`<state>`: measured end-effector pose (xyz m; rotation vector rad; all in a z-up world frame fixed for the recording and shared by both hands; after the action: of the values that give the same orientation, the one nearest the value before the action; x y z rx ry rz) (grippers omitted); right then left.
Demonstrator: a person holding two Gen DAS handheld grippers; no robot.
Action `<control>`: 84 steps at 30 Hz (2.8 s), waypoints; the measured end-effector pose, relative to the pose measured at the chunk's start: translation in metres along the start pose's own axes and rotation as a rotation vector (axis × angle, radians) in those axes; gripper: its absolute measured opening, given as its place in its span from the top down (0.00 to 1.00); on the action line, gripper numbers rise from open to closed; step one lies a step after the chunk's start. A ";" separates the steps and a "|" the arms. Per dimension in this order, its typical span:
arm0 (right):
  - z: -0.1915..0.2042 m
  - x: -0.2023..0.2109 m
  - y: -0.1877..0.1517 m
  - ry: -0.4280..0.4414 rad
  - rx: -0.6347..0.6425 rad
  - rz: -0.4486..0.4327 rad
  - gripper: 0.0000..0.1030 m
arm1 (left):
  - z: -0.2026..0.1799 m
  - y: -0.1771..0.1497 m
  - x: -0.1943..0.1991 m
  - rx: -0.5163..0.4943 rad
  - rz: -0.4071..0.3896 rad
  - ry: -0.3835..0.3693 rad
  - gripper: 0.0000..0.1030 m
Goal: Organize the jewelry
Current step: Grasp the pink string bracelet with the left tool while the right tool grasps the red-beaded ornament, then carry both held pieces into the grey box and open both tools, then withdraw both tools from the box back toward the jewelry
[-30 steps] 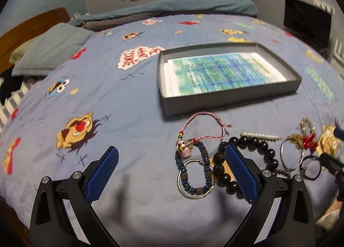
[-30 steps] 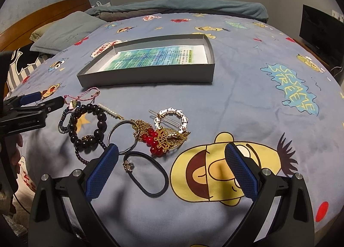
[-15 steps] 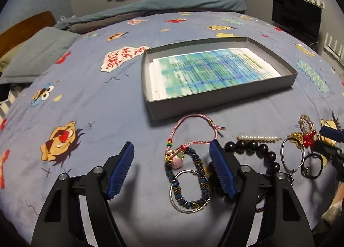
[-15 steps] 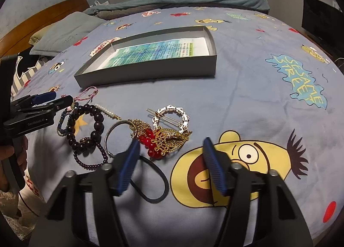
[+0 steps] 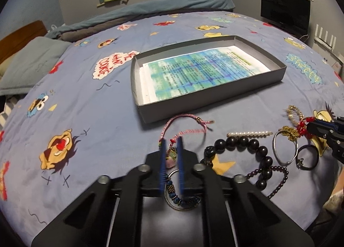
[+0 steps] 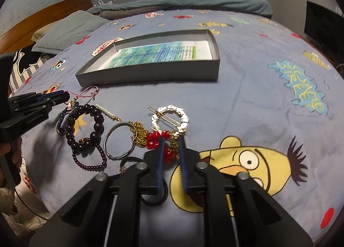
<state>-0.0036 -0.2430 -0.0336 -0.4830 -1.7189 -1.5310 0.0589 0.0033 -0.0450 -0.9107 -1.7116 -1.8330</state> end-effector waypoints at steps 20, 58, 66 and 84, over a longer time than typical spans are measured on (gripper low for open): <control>-0.014 0.054 0.072 0.044 0.039 -0.181 0.92 | 0.008 0.063 0.054 0.033 -0.142 -0.108 0.96; -0.080 -0.135 0.181 0.024 -0.024 -0.011 0.63 | 0.008 0.143 -0.146 0.040 0.093 0.061 0.73; -0.077 -0.111 0.179 0.048 -0.029 -0.055 0.41 | 0.008 0.143 -0.133 0.031 0.055 0.094 0.36; -0.073 -0.022 0.138 -0.012 -0.030 -0.133 0.05 | 0.002 0.120 -0.045 0.044 -0.037 0.071 0.13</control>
<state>0.1312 -0.2800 0.0403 -0.4002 -1.7704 -1.6526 0.1767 -0.0131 0.0030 -0.7925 -1.7291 -1.8215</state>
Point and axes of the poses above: each gripper's, at about its wrist camera, not at the fingertips, and x roughly against the way its jaws point, z to its left, y to its top, the point moved 3 cm from there along -x, roughly the way its jaws point, and after that the axes turned 8 degrees about x, right-handed, at the moved point
